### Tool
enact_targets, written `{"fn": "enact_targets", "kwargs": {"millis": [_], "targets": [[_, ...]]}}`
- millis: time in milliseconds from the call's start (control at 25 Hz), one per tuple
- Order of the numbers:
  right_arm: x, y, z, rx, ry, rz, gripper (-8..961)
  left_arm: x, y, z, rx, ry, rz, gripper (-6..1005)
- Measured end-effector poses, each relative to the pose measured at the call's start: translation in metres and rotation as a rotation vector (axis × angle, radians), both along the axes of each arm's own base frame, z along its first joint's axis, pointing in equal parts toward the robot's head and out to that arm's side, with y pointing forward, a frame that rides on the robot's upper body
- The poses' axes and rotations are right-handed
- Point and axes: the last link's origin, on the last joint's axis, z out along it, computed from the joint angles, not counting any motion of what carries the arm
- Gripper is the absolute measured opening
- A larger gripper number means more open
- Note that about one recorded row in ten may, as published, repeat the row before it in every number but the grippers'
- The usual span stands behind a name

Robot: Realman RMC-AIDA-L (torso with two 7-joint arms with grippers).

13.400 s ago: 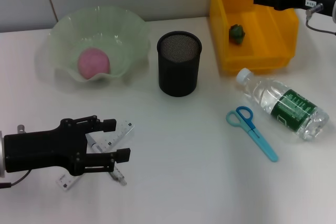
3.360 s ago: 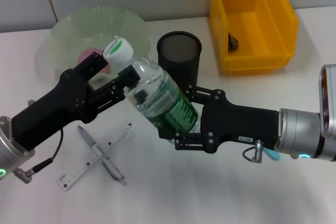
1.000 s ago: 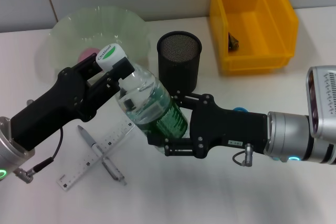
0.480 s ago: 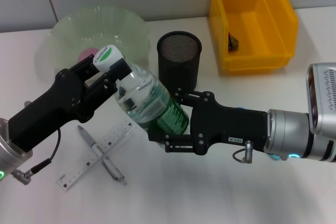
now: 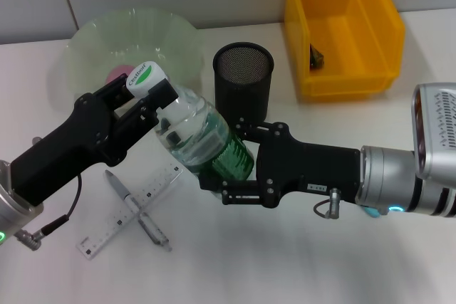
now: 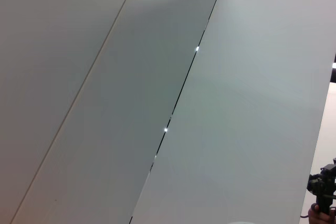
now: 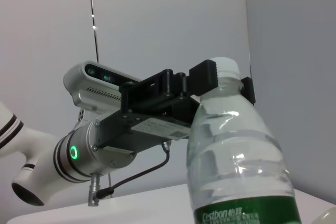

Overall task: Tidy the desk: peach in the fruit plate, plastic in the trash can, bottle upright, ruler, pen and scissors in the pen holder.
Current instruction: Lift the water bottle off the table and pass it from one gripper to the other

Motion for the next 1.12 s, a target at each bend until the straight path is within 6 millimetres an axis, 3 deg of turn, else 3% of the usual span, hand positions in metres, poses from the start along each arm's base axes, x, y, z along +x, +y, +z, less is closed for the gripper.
{"fn": "enact_targets", "kwargs": {"millis": [1120], "targets": [[-0.0045,0.0055,-0.0040,-0.020,-0.022,0.000,791,0.0004,-0.0007,0.0000,-0.002,0.002,-0.007,438]]}}
